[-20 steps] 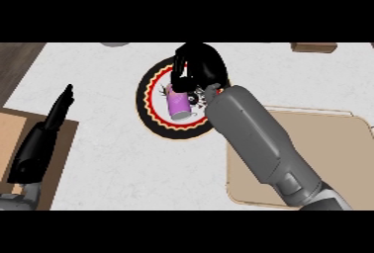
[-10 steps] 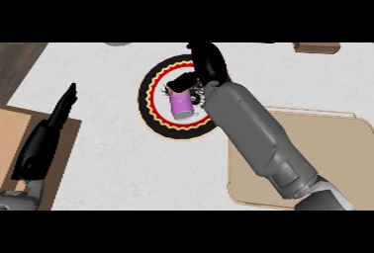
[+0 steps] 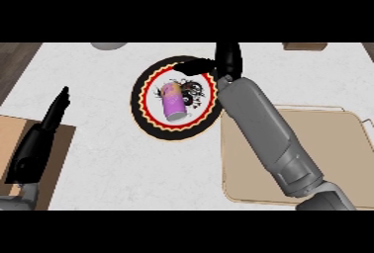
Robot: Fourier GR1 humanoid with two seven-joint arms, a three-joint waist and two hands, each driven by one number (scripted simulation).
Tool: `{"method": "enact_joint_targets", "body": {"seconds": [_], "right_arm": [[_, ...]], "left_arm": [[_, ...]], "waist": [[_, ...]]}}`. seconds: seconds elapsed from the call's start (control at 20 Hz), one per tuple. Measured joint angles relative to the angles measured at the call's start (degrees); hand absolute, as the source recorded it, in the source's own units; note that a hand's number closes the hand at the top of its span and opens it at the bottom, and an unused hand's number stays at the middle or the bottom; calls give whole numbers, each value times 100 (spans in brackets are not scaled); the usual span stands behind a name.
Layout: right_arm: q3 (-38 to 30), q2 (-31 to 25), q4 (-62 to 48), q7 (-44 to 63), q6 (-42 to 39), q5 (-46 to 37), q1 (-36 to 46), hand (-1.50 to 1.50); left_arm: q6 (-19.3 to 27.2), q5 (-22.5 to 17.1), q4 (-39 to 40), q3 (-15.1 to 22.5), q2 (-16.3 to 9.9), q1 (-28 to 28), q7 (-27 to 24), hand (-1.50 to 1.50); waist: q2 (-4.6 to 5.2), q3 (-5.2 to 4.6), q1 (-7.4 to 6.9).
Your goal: Pick the can from the tray and place it in the plate
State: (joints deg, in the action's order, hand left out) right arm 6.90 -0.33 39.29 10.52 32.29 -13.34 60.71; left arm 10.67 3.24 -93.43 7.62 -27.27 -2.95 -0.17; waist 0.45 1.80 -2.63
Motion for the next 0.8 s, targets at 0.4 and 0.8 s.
{"method": "enact_joint_targets", "body": {"seconds": [0.4, 0.8], "right_arm": [[-890, -522, 388, -1369, -701, 949, -688, -150], [-1255, -1308, 439, -2371, -1760, 1331, -1307, -150]], "left_arm": [[42, 81, -23, -100, -1, 174, -79, 0], [-12, 67, -22, -187, 34, 258, -179, 0]], "waist": [[-36, 15, 150], [-67, 15, 213]]}}
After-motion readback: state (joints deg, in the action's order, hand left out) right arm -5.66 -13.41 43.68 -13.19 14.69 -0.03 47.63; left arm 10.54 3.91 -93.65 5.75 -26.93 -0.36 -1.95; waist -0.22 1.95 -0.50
